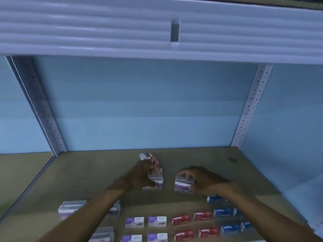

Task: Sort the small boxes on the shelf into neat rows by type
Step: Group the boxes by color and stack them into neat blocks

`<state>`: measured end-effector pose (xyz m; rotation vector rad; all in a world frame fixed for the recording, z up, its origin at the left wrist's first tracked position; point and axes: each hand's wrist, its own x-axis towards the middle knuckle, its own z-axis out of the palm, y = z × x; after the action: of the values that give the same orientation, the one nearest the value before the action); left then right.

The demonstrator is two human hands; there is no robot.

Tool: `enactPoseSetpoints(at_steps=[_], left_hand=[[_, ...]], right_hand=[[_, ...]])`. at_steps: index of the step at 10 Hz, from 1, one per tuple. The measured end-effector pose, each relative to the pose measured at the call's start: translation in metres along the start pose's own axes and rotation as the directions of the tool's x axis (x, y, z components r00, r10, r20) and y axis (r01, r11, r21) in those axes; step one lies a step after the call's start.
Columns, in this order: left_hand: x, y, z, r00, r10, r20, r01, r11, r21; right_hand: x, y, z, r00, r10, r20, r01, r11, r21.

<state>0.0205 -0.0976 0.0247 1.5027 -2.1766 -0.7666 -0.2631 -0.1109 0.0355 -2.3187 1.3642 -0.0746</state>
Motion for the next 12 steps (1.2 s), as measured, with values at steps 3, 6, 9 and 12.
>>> enactPoseSetpoints(at_steps=[3, 6, 9, 12], left_hand=[[-0.051, 0.068, -0.027, 0.997, -0.044, 0.060, 0.024, 0.951, 0.309], [-0.057, -0.015, -0.038, 0.985, -0.086, -0.150, 0.109, 0.983, 0.150], [-0.122, -0.090, -0.109, 0.948, -0.162, -0.275, 0.207, 0.968, 0.143], [-0.147, -0.128, -0.123, 0.932, -0.255, -0.259, 0.295, 0.947, 0.130]], right_hand=[[-0.004, 0.001, 0.006, 0.997, 0.067, -0.042, -0.062, 0.994, 0.095], [0.013, -0.049, 0.007, 0.994, 0.002, -0.107, 0.009, 0.995, 0.100], [0.058, -0.146, 0.032, 0.979, -0.147, -0.138, 0.167, 0.975, 0.146], [0.090, -0.196, 0.056, 0.977, -0.195, -0.087, 0.205, 0.972, 0.117]])
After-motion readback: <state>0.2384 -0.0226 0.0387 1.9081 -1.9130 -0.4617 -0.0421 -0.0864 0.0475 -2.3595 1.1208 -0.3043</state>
